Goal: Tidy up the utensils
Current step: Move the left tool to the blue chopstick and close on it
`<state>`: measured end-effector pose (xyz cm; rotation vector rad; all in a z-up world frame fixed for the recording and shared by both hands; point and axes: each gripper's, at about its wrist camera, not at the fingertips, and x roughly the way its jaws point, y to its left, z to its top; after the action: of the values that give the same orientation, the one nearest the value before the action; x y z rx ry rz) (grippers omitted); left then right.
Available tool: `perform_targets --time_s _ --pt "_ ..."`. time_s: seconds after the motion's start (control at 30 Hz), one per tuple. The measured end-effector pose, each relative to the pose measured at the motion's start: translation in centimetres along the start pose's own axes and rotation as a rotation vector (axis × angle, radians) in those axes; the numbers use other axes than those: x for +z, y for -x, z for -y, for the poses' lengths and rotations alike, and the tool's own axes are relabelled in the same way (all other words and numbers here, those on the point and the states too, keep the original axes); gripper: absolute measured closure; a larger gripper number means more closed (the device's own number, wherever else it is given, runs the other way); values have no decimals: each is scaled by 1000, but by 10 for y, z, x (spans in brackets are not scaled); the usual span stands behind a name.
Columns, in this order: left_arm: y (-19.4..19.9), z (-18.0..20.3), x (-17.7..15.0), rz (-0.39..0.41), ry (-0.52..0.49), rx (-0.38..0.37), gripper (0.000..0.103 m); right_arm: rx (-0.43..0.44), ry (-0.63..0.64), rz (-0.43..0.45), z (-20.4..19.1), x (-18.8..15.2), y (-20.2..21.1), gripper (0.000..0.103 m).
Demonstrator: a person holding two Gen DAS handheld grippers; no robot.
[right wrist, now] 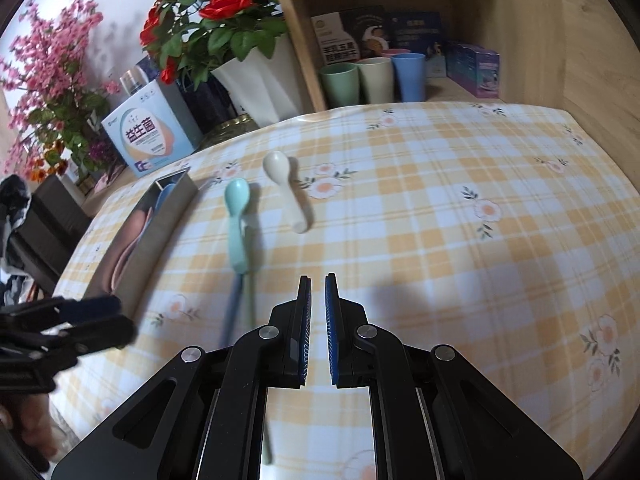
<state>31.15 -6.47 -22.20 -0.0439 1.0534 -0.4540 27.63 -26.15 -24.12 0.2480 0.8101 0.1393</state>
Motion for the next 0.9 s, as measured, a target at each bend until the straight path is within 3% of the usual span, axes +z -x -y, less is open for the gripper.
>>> perform_targets --time_s 0.23,0.37,0.53,0.9 --pt "-42 17 -10 -86 -10 41 65 -6 19 29 16 -10 0 95" --pt "-49 22 -15 -96 -21 30 70 -6 -6 30 25 -16 -4 95" --pt "-55 24 -16 -94 -32 73 80 1 -14 32 30 -17 -8 95" --pt "-59 39 -17 -85 -91 155 81 0 -35 29 33 -19 -10 95"
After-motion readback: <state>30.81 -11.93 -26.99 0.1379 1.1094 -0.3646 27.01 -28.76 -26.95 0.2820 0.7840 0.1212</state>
